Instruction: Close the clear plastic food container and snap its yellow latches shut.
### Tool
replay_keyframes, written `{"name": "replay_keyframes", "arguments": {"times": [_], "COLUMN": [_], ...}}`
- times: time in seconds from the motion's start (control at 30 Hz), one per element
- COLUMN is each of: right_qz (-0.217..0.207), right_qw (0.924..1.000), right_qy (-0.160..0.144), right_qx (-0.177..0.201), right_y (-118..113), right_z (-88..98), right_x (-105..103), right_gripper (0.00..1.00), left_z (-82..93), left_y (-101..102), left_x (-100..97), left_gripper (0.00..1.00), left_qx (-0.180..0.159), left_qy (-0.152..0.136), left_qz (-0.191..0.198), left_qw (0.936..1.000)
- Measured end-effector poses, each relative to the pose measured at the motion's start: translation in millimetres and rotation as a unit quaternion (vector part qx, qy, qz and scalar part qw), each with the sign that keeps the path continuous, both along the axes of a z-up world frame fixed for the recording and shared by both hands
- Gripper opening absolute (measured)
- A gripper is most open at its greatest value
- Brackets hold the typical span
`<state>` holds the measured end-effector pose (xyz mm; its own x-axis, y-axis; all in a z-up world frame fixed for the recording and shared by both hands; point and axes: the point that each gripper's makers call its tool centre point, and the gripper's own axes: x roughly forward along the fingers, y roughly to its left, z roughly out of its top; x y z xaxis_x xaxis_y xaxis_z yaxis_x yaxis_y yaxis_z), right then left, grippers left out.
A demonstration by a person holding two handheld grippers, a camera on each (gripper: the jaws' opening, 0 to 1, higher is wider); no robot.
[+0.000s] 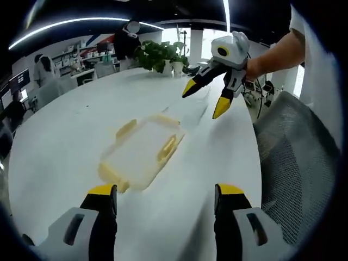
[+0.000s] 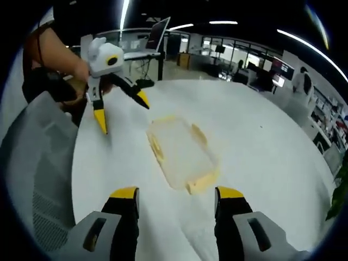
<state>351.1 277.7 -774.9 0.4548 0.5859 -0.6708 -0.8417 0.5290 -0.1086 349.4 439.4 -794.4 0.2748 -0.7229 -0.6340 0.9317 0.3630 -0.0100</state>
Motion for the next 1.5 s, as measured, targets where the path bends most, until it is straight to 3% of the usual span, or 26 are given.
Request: {"name": "replay_keyframes", "arguments": {"times": [0.83,1.27,1.5], "right_qz": [0.040,0.063,0.093], "right_qw": [0.9986,0.9965,0.9924], "right_qy": [0.000,-0.009,-0.008], "right_qx": [-0.035,-0.053,-0.081], "right_y": [8,4,1], "right_z": [-11.1,-9.9,-17.3], "right_x": [20,31,30], "right_gripper": [0.54,0.52,0.52], "left_z": [-8.2,-9.1,-12.1], "left_y": [6,6,5], "left_x": [21.8,34.0,39.4], "left_gripper": [0.68,0.67,0.65], "left_qx": [0.051,0.081,0.095], "left_qy": [-0.019,-0.037,-0.042], "left_qz": [-0.038,-0.072,-0.090], "left_qw": [0.9978,0.9934,0.9905]}}
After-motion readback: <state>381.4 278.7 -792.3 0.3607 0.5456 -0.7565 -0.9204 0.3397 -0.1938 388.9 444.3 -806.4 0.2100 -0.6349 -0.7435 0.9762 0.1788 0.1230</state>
